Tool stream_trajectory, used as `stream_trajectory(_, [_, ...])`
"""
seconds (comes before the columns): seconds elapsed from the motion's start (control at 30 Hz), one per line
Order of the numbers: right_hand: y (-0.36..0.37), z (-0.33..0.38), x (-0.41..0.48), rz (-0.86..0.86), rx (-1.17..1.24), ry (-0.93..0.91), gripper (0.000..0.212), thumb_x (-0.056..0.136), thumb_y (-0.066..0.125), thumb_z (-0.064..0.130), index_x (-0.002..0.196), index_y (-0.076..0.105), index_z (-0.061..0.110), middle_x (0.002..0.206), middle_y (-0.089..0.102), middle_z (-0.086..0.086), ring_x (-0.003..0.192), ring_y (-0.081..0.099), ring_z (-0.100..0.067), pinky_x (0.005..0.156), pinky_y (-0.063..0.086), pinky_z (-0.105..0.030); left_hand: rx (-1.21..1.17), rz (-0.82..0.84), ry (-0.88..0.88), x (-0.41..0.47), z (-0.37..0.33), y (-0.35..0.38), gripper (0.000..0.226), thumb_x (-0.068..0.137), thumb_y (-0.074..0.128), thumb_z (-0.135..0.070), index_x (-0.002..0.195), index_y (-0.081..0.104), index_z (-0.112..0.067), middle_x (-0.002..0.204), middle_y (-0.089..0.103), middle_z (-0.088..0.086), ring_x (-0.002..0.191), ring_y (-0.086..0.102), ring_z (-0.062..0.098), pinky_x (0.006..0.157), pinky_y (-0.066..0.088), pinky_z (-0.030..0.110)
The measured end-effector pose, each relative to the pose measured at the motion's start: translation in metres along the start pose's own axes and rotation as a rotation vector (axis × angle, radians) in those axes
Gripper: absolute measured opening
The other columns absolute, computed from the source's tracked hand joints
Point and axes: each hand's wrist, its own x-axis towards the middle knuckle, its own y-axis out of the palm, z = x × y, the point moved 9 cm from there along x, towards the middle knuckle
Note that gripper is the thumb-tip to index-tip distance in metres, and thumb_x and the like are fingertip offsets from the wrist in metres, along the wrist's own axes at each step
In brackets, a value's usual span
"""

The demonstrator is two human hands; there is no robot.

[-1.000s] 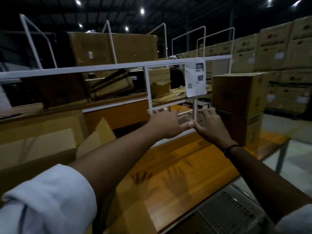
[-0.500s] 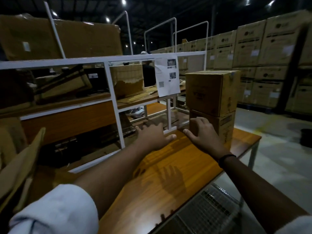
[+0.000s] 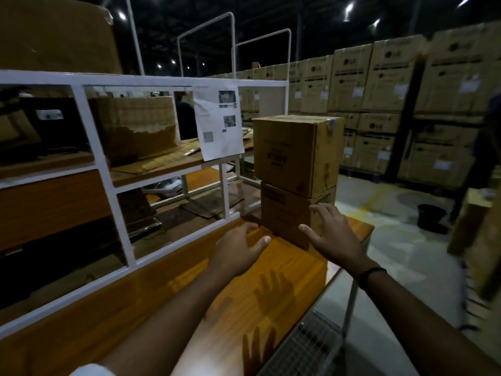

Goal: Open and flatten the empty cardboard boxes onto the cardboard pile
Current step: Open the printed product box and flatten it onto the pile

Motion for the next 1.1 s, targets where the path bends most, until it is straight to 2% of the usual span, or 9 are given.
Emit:
stream_trajectory(0.07, [-0.010, -0.005, 0.030, -0.023, -0.028, -0.014, 0.063, 0.097, 0.061, 0.054, 0.150, 0.044, 0.024, 0.156, 0.040, -0.004, 0.140, 0.041, -0.026, 0.108, 0.043, -0.041, -0.068, -0.010, 0.011, 0.031, -0.006, 0.006, 0.061, 0.096, 0.058, -0.061, 0.145, 0.052, -0.027, 0.143, 0.058, 0.000, 0.127, 0.056, 0.017, 0.100, 0.052, 0.044])
stream_trajectory(0.17, [-0.025, -0.004, 0.080, -0.060, -0.088, -0.062, 0.062, 0.097, 0.062, 0.051, 0.150, 0.043, 0.024, 0.158, 0.037, -0.007, 0.142, 0.039, -0.029, 0.110, 0.042, -0.045, -0.132, -0.032, 0.008, 0.076, -0.013, 0.012, 0.059, 0.096, 0.058, -0.060, 0.146, 0.051, -0.028, 0.142, 0.059, 0.000, 0.124, 0.058, 0.015, 0.090, 0.051, 0.033])
stream_trajectory(0.43, [-0.073, 0.006, 0.213, -0.171, -0.237, -0.109, 0.069, 0.095, 0.064, 0.049, 0.152, 0.038, 0.022, 0.162, 0.031, -0.011, 0.148, 0.029, -0.034, 0.116, 0.035, -0.057, -0.249, -0.073, 0.011, 0.161, -0.031, 0.028, 0.057, 0.098, 0.059, -0.055, 0.146, 0.051, -0.026, 0.146, 0.057, 0.002, 0.129, 0.056, 0.019, 0.085, 0.047, 0.029])
stream_trajectory(0.67, [-0.071, -0.006, 0.281, -0.066, -0.328, -0.116, 0.082, 0.094, 0.065, 0.052, 0.160, 0.023, 0.026, 0.170, 0.014, -0.009, 0.155, 0.009, -0.038, 0.123, 0.018, -0.061, -0.332, -0.078, -0.036, 0.197, -0.040, 0.049, 0.055, 0.098, 0.059, -0.057, 0.144, 0.053, -0.028, 0.139, 0.060, -0.002, 0.108, 0.053, 0.007, 0.070, 0.043, 0.021])
stream_trajectory(0.77, [-0.060, -0.016, 0.291, -0.024, -0.338, -0.142, 0.082, 0.095, 0.064, 0.052, 0.160, 0.023, 0.024, 0.168, 0.022, -0.008, 0.154, 0.013, -0.036, 0.119, 0.024, -0.060, -0.407, -0.094, -0.105, 0.206, -0.035, 0.060, 0.055, 0.097, 0.060, -0.057, 0.142, 0.055, -0.025, 0.136, 0.061, -0.003, 0.111, 0.056, 0.009, 0.075, 0.048, 0.025])
stream_trajectory(0.83, [-0.061, -0.021, 0.288, -0.076, -0.294, -0.191, 0.077, 0.094, 0.066, 0.049, 0.156, 0.030, 0.023, 0.163, 0.031, -0.008, 0.151, 0.020, -0.034, 0.117, 0.033, -0.060, -0.450, -0.089, -0.161, 0.212, -0.029, 0.071, 0.056, 0.095, 0.062, -0.058, 0.140, 0.057, -0.025, 0.135, 0.062, -0.002, 0.116, 0.059, 0.013, 0.088, 0.054, 0.034])
stream_trajectory(0.9, [-0.065, -0.025, 0.280, -0.144, -0.222, -0.240, 0.071, 0.093, 0.068, 0.043, 0.152, 0.036, 0.021, 0.158, 0.037, -0.009, 0.149, 0.024, -0.034, 0.115, 0.037, -0.059, -0.502, -0.077, -0.210, 0.218, -0.024, 0.083, 0.056, 0.095, 0.062, -0.057, 0.140, 0.057, -0.023, 0.137, 0.063, 0.000, 0.121, 0.060, 0.016, 0.098, 0.053, 0.039])
stream_trajectory(1.0, [-0.074, -0.039, 0.260, -0.254, -0.138, -0.278, 0.066, 0.093, 0.070, 0.034, 0.150, 0.040, 0.018, 0.155, 0.040, -0.010, 0.150, 0.023, -0.036, 0.117, 0.033, -0.054, -0.607, -0.064, -0.289, 0.226, -0.019, 0.096, 0.056, 0.098, 0.059, -0.055, 0.142, 0.056, -0.021, 0.142, 0.060, 0.002, 0.127, 0.057, 0.021, 0.097, 0.048, 0.037])
stream_trajectory(1.1, [-0.091, -0.062, 0.238, -0.374, -0.027, -0.316, 0.060, 0.093, 0.069, 0.027, 0.146, 0.044, 0.017, 0.151, 0.042, -0.010, 0.148, 0.028, -0.034, 0.115, 0.036, -0.052, -0.738, -0.049, -0.414, 0.230, -0.013, 0.113, 0.061, 0.100, 0.056, -0.054, 0.149, 0.048, -0.019, 0.145, 0.055, 0.006, 0.127, 0.056, 0.029, 0.103, 0.049, 0.047])
